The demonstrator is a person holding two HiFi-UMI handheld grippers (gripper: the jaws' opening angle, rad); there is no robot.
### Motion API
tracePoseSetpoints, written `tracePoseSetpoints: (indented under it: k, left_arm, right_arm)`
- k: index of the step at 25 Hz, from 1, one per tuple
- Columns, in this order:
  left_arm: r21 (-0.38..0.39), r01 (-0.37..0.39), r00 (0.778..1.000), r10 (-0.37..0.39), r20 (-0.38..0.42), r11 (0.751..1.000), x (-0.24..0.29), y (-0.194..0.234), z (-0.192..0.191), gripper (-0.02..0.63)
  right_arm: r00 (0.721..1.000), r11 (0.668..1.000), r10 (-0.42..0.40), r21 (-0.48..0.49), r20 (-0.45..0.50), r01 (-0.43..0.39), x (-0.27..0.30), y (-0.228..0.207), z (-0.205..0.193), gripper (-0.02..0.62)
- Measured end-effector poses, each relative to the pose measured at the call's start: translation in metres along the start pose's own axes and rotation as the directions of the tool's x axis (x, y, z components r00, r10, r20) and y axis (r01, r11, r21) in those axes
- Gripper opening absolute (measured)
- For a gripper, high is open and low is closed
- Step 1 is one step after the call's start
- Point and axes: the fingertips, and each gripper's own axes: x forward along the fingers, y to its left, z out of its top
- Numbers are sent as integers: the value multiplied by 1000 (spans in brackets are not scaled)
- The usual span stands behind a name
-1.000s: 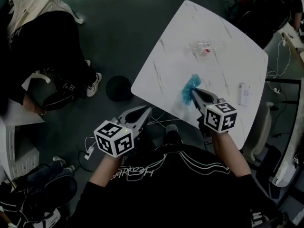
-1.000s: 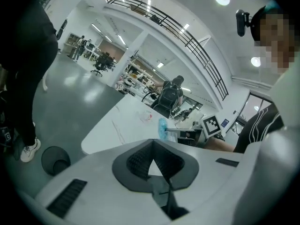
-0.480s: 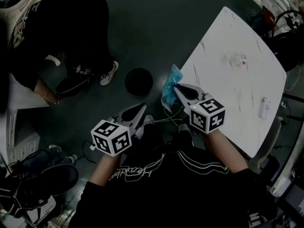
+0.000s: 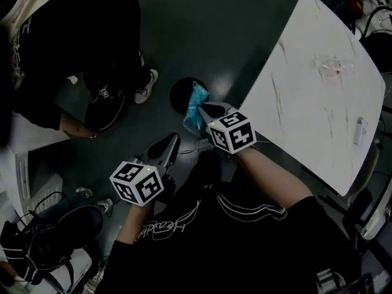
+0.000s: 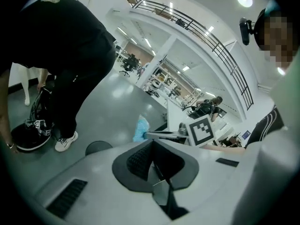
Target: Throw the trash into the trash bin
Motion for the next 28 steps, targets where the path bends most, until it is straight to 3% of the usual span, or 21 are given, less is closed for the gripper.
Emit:
tracePoseSetpoints:
  k: [6, 13, 15, 20, 28]
  left_arm:
    - [-25, -7, 998, 5, -61, 1000, 18, 37, 4, 6]
    - [-55, -31, 996, 26, -83, 998, 7, 59, -10, 6]
    - [-61, -32, 996, 26, -85, 998, 4, 63, -12, 6]
    - [-58, -22, 996, 17, -88, 998, 8, 64, -12, 6]
    - [-1, 49, 996, -49, -72, 999, 30, 31, 15, 6]
  right_arm:
    - [996, 996, -53, 72, -73, 58, 90, -50, -27, 40]
    - [992, 983, -65, 164, -111, 83, 155, -73, -53, 56]
    - [994, 980, -51, 188, -101, 69, 166, -75, -56, 258]
    - [999, 953, -1, 304, -34, 11, 159, -76, -65, 270]
    - [993, 939, 116, 320, 35, -121, 88, -32, -60, 268]
